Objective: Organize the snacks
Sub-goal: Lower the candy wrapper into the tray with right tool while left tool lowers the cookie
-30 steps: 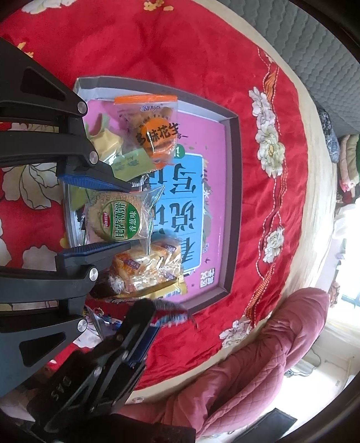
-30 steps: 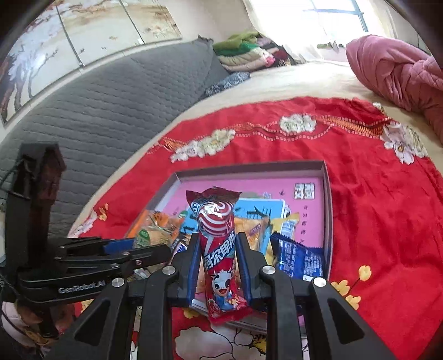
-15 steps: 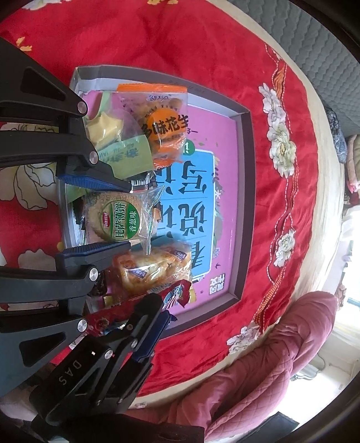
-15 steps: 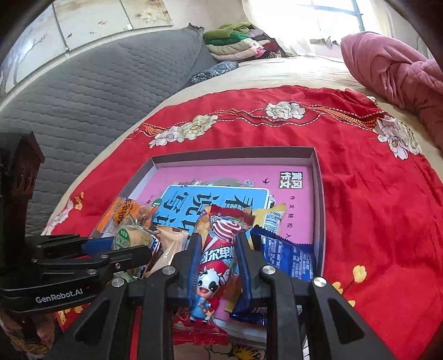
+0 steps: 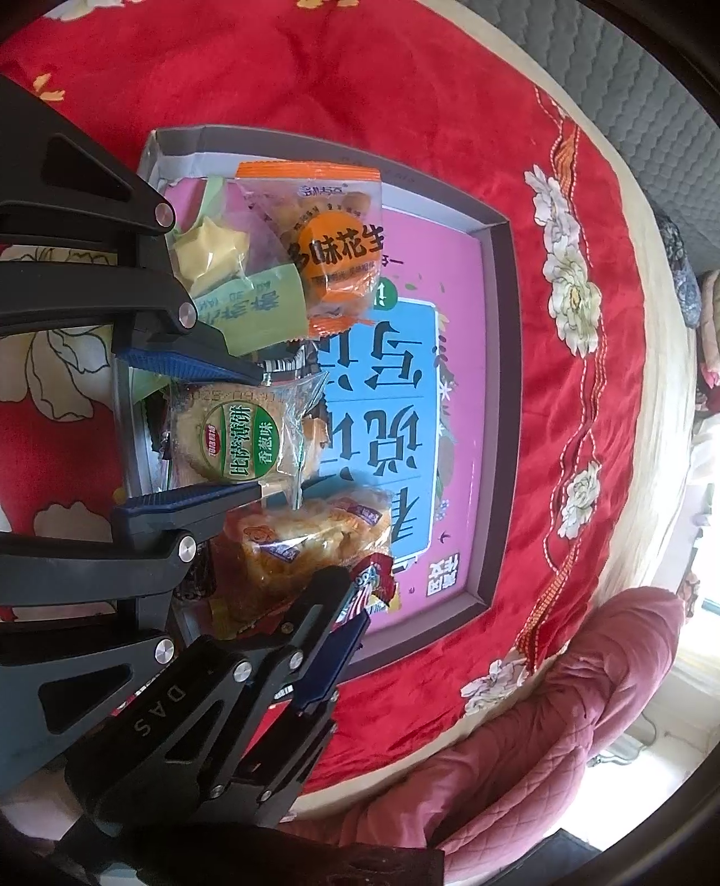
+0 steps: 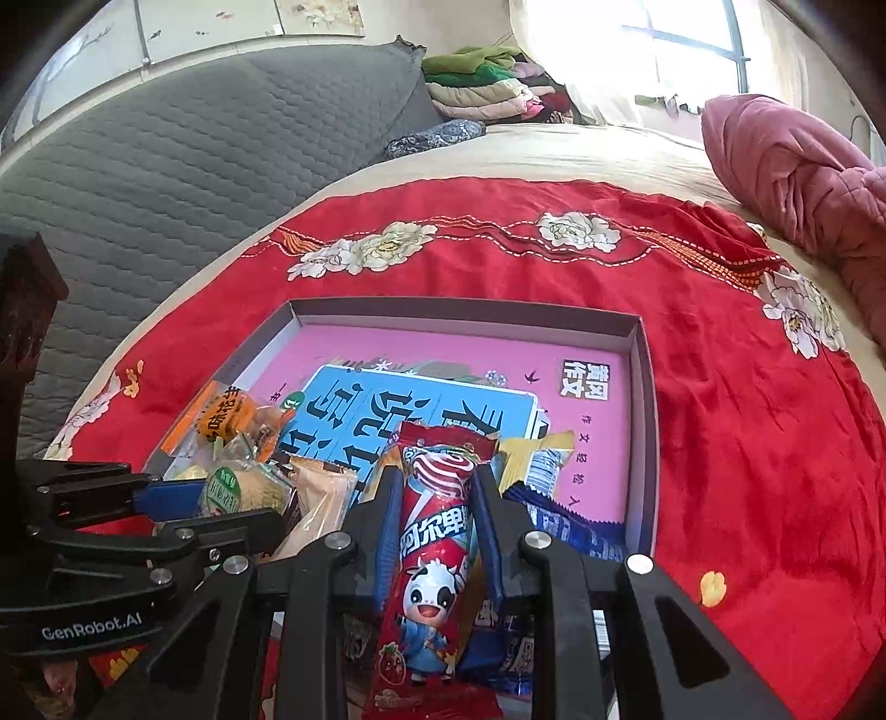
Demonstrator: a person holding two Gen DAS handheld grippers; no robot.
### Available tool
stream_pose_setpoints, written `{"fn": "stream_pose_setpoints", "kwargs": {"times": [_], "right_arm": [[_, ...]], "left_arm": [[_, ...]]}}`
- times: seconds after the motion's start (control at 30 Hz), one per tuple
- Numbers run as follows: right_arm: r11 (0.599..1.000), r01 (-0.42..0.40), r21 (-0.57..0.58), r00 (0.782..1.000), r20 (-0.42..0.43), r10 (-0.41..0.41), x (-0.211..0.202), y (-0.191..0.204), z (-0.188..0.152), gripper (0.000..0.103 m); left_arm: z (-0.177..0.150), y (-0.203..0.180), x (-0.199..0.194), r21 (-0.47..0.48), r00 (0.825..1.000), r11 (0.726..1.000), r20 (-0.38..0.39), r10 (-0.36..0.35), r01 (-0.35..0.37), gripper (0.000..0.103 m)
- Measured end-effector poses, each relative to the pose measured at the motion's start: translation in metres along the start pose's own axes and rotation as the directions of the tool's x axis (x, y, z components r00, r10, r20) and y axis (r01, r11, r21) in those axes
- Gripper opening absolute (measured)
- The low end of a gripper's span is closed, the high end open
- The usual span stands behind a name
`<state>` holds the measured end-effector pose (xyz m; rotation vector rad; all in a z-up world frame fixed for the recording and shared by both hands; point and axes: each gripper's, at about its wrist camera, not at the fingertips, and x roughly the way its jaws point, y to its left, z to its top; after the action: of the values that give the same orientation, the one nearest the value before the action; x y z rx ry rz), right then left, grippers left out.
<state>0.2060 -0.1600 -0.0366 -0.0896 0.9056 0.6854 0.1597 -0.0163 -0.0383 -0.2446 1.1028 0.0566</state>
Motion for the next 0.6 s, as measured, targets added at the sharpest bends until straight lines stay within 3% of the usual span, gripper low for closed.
{"fn": "stream_pose_setpoints", "kwargs": {"times": [0.6], "right_arm": [[0.999, 0.04, -0.012, 0.999, 0.003, -0.04, -0.0011, 0.0043, 0.0049, 0.026]], "left_arm": [[0.001, 0.0045, -0.0066, -0.021, 1.0, 1.0, 0.003, -0.012, 0.013, 0.036]]}}
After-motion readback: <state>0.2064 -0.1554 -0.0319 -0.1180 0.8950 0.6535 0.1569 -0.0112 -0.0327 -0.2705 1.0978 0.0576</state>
